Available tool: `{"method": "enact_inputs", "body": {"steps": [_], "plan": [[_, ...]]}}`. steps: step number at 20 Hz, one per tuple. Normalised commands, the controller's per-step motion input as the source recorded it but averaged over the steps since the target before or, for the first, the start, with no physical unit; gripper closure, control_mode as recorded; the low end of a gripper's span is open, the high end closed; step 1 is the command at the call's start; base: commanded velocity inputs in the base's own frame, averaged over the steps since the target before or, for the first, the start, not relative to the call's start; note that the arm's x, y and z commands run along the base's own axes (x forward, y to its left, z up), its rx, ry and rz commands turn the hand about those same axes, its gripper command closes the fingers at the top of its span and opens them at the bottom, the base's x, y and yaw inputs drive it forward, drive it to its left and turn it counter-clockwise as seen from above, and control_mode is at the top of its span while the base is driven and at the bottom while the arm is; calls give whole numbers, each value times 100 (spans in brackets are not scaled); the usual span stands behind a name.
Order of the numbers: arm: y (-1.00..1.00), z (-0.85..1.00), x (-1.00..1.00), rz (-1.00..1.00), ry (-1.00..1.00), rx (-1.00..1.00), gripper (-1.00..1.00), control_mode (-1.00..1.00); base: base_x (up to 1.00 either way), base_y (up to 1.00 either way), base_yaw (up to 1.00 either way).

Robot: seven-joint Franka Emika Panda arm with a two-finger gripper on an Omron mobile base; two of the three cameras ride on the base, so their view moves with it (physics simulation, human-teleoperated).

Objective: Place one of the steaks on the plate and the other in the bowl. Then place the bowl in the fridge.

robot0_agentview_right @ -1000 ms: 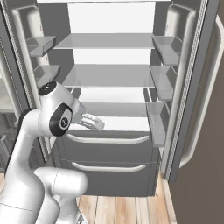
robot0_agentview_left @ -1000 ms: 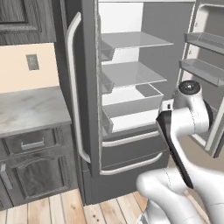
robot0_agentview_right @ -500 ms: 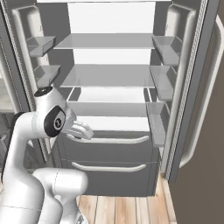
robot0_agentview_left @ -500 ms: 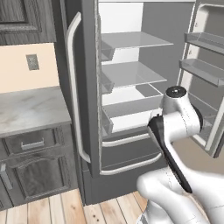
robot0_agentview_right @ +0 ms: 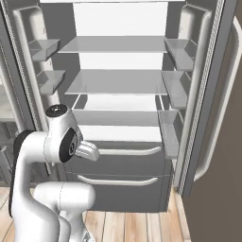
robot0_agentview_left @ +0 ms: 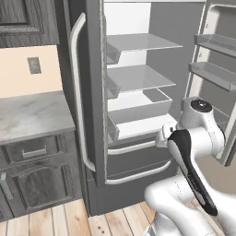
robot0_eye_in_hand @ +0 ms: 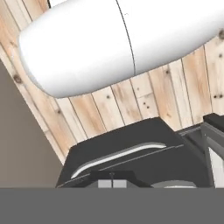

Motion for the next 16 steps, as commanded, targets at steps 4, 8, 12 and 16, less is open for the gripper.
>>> {"method": "enact_inputs", "body": {"steps": [4, 8, 12, 16], "plan": [[11, 0, -29, 17, -26, 18, -100, -100, 0, 0, 0], [7, 0, -26, 8, -13, 2, -100, -100, 0, 0, 0], [12, 0, -23, 3, -10, 0, -100, -100, 0, 0, 0], [2, 0, -36, 0, -15, 0, -100, -100, 0, 0, 0]]}}
